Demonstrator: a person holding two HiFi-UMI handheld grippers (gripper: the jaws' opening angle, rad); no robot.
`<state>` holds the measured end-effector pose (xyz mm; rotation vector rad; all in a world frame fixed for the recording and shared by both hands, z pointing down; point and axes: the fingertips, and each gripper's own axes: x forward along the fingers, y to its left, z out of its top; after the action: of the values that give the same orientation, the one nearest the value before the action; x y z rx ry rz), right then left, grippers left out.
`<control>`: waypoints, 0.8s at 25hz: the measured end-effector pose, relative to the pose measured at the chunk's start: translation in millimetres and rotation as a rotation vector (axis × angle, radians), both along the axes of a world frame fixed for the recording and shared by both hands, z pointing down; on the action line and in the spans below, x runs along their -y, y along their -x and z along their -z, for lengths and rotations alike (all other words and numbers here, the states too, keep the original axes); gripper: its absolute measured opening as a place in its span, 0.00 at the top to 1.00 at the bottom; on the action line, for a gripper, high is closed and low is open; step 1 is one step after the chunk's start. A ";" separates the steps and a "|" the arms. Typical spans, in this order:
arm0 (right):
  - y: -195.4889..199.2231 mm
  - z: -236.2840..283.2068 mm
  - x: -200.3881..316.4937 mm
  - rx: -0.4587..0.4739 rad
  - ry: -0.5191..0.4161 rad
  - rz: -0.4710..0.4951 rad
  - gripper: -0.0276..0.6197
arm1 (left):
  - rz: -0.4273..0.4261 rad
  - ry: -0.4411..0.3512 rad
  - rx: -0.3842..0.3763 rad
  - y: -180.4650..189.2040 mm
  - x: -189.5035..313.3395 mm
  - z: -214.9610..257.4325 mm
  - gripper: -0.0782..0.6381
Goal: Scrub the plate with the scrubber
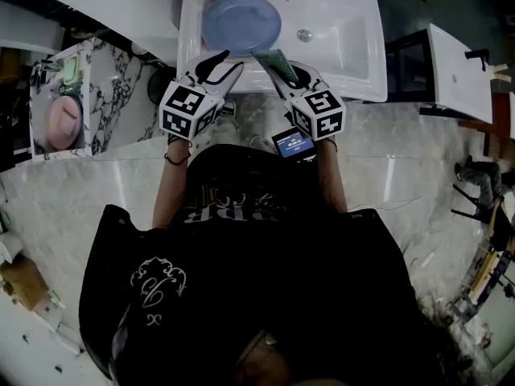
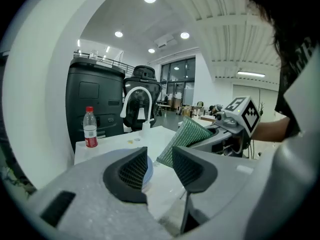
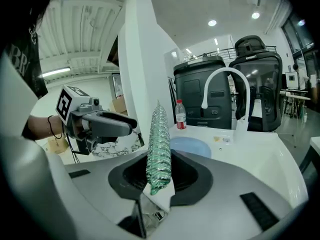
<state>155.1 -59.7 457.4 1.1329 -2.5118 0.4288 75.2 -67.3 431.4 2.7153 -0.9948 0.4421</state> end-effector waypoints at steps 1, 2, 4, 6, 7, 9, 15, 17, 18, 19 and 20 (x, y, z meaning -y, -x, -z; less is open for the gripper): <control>-3.9 1.5 -8.8 0.008 -0.001 0.002 0.82 | 0.003 -0.003 0.000 -4.8 -10.1 1.1 0.66; -7.3 2.7 -17.0 0.018 -0.003 0.004 0.82 | 0.003 -0.008 0.005 -9.2 -20.1 1.3 0.66; -12.0 4.6 -31.7 0.037 -0.008 0.007 0.82 | 0.001 -0.011 0.027 -15.5 -39.9 -0.6 0.67; -13.6 4.9 -44.9 0.046 -0.011 0.013 0.82 | -0.002 -0.012 0.053 -18.4 -58.4 -2.6 0.69; -12.7 4.3 -50.8 0.046 -0.011 0.018 0.82 | -0.003 -0.013 0.064 -18.3 -66.6 -3.1 0.70; -7.1 3.1 -61.4 0.051 -0.009 0.031 0.82 | 0.001 -0.012 0.080 -15.0 -80.0 -2.9 0.72; 9.9 5.4 -84.4 0.091 -0.002 0.037 0.82 | 0.012 -0.020 0.099 -2.1 -98.9 4.4 0.72; 14.0 6.5 -88.2 0.094 -0.005 0.027 0.82 | 0.007 -0.028 0.096 1.7 -101.7 7.6 0.72; 15.6 5.8 -90.2 0.094 -0.006 0.021 0.82 | 0.003 -0.031 0.095 3.9 -103.7 8.5 0.72; 17.3 5.4 -92.3 0.097 -0.008 0.014 0.82 | -0.002 -0.032 0.096 6.3 -106.2 9.0 0.72; 19.7 6.1 -94.4 0.105 -0.011 0.004 0.82 | -0.008 -0.033 0.098 9.3 -109.1 9.0 0.72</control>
<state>135.4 34.7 451.3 1.1370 -2.6085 0.4860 65.9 41.8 422.4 2.7513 -1.0241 0.5707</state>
